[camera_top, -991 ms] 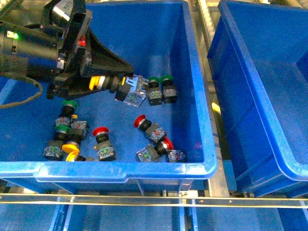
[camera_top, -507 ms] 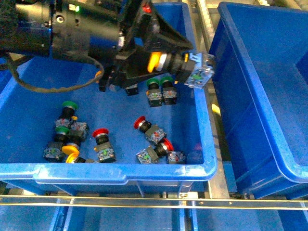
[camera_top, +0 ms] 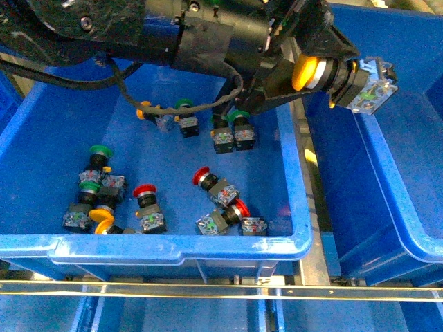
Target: Pick red and yellow buttons and place in box
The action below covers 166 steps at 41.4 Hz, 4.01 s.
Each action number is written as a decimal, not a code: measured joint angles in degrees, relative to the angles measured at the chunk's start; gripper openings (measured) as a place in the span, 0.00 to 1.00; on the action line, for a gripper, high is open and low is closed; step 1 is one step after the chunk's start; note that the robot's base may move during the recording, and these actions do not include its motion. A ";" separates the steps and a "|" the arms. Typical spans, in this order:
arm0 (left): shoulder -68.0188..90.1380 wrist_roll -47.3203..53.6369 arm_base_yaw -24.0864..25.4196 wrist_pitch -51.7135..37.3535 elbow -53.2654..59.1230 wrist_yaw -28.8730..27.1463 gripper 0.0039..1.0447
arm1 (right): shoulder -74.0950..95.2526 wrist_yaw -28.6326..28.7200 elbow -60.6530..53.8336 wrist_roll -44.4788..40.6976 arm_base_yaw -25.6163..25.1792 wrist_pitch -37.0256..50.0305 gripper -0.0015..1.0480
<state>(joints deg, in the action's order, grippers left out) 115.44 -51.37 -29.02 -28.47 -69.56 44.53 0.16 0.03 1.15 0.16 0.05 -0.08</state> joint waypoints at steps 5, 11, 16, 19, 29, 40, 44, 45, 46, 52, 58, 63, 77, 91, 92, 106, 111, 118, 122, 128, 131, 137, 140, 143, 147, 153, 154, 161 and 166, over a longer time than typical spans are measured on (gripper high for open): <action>0.48 -0.48 -1.20 1.25 -2.25 -0.81 0.29 | 0.00 -0.02 0.00 0.00 0.00 0.00 0.93; 1.51 -0.26 -2.78 3.21 -5.49 -1.81 0.29 | 0.00 -0.02 0.00 0.00 0.00 0.00 0.93; 3.04 0.55 -3.98 5.31 -7.74 -2.84 0.29 | 0.00 -0.02 0.00 0.00 0.00 0.00 0.93; 3.78 0.74 -4.52 5.62 -8.26 -3.23 0.29 | 0.00 -0.02 0.00 0.00 0.00 0.00 0.93; 5.33 2.08 -5.97 6.36 -8.57 -4.96 0.29 | 0.00 -0.02 0.00 0.00 0.00 0.00 0.93; 7.89 -1.11 -6.62 3.19 -10.32 -5.60 0.29 | 0.00 0.00 0.00 0.00 0.00 0.00 0.93; 8.39 -3.39 -6.93 1.73 -10.86 -5.46 0.29 | 0.00 -0.02 0.00 0.00 0.00 0.00 0.93; 8.44 -3.78 -7.08 1.70 -11.08 -5.40 0.29 | 0.00 -0.02 0.00 0.00 0.00 0.00 0.93; 8.44 -4.17 -7.23 1.73 -11.28 -5.35 0.29 | 0.00 0.00 0.00 0.00 0.00 0.00 0.93; 8.44 -6.05 -8.11 1.05 -13.14 -5.27 0.29 | 0.00 -0.02 0.00 0.00 0.00 0.00 0.93; 8.48 -6.67 -8.55 1.38 -14.03 -5.18 0.29 | 0.00 -0.02 0.00 0.00 0.00 0.00 0.93; 8.76 -6.99 -8.72 1.27 -14.16 -5.18 0.29 | 3.58 -8.46 2.71 -2.03 2.51 -7.23 0.93; 11.13 -7.48 -8.79 0.61 -15.74 -5.14 0.29 | 31.02 -12.24 21.75 -29.18 -0.17 -25.73 0.93; 11.43 -8.55 -9.64 -1.55 -15.80 -4.42 0.29 | 47.43 0.46 31.80 -49.94 -0.52 -24.74 0.93; 11.43 -8.79 -9.68 -1.81 -15.78 -4.35 0.29 | 49.20 1.18 32.06 -50.66 0.13 -23.74 0.93; 11.93 -9.75 -9.51 -3.61 -14.58 -3.61 0.29 | 66.16 6.25 37.90 -60.54 2.64 -12.59 0.93; 12.85 -9.73 -9.49 -3.61 -14.36 -3.34 0.29 | 69.31 6.43 39.45 -62.16 3.80 -10.75 0.93; 13.05 -9.55 -9.51 -3.10 -14.36 -3.17 0.29 | 71.19 6.64 41.40 -63.06 6.29 -10.23 0.93; 13.05 -9.18 -9.51 -2.62 -14.43 -3.32 0.29 | 71.25 6.60 41.81 -62.99 7.54 -10.86 0.93; 13.20 -8.83 -9.73 -1.88 -15.06 -3.69 0.29 | 70.69 6.16 41.86 -62.03 9.73 -12.41 0.93; 13.25 -8.70 -9.92 -1.68 -15.47 -3.93 0.29 | 70.40 5.99 41.83 -61.55 10.71 -12.50 0.93; 13.25 -8.66 -10.51 -1.53 -16.28 -4.09 0.29 | 69.64 5.73 41.72 -60.76 12.28 -12.63 0.93; 13.25 -8.66 -10.91 -1.53 -16.35 -4.11 0.29 | 69.44 5.68 41.72 -60.19 12.66 -12.63 0.93; 13.25 -8.68 -11.32 -1.60 -16.35 -4.13 0.29 | 69.29 5.68 41.62 -59.91 12.68 -12.63 0.93; 13.25 -8.48 -11.78 -1.62 -16.35 -4.24 0.29 | 69.11 5.68 41.24 -59.84 12.61 -12.57 0.93; 13.25 -8.48 -11.91 -1.62 -16.35 -4.33 0.29 | 69.11 5.79 40.63 -59.74 12.55 -12.00 0.93; 13.25 -8.46 -11.91 -1.62 -16.35 -4.33 0.29 | 69.11 5.79 40.52 -59.76 12.55 -12.02 0.93; 13.25 -8.44 -11.91 -1.66 -16.35 -4.33 0.29 | 69.11 5.75 40.30 -59.74 12.50 -12.00 0.93; 13.25 -8.44 -11.91 -1.68 -16.35 -4.48 0.29 | 69.11 5.55 40.28 -59.76 12.28 -11.98 0.93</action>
<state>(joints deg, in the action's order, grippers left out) 128.68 -59.81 -40.93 -30.15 -85.91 40.05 69.28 5.58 41.43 -59.59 12.34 -12.05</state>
